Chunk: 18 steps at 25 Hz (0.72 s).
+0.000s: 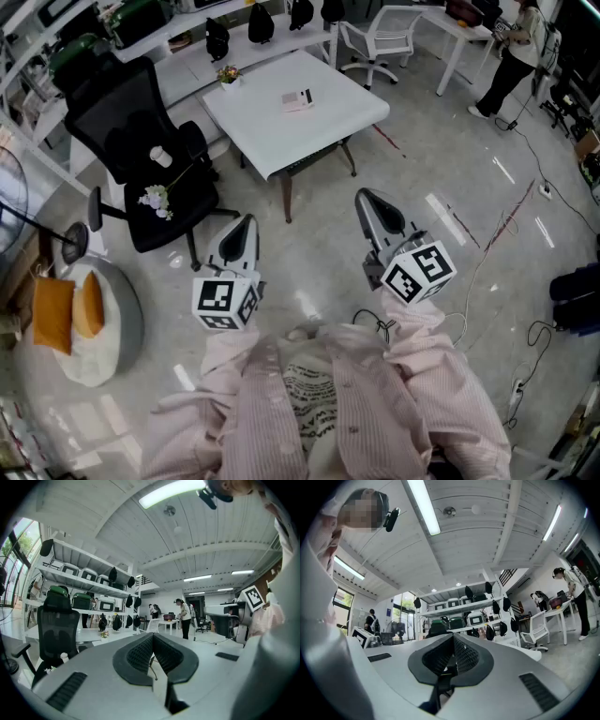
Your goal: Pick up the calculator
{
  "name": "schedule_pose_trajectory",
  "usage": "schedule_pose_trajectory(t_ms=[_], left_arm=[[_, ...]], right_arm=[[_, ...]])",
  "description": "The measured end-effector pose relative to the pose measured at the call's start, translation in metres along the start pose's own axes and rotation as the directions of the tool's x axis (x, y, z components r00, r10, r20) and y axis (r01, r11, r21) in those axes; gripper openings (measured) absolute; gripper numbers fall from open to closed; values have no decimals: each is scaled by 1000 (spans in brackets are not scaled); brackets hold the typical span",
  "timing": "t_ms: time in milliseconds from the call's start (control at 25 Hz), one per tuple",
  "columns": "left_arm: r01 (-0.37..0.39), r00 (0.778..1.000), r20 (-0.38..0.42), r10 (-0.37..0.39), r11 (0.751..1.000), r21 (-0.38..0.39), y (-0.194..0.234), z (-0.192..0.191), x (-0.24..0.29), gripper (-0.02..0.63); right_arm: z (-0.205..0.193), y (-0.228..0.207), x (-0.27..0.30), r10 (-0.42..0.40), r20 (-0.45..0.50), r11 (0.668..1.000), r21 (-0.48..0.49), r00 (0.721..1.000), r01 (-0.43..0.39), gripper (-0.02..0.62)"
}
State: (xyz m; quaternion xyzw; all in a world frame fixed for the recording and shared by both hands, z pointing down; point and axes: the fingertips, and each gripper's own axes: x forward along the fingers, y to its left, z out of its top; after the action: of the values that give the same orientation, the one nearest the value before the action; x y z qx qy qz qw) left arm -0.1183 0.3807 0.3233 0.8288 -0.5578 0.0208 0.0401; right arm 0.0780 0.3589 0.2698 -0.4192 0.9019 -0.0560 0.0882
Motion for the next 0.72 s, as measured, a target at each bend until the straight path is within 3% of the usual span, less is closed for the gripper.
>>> schedule_pose_trajectory(t_ms=[520, 720], left_arm=[[-15, 1000, -15, 15, 1000, -2, -28, -11, 13, 0], [-22, 1000, -14, 22, 1000, -1, -40, -14, 20, 0]], right_arm=[[-17, -27, -14, 50, -50, 998, 39, 998, -48, 6], [-26, -43, -20, 37, -85, 999, 24, 996, -35, 114]])
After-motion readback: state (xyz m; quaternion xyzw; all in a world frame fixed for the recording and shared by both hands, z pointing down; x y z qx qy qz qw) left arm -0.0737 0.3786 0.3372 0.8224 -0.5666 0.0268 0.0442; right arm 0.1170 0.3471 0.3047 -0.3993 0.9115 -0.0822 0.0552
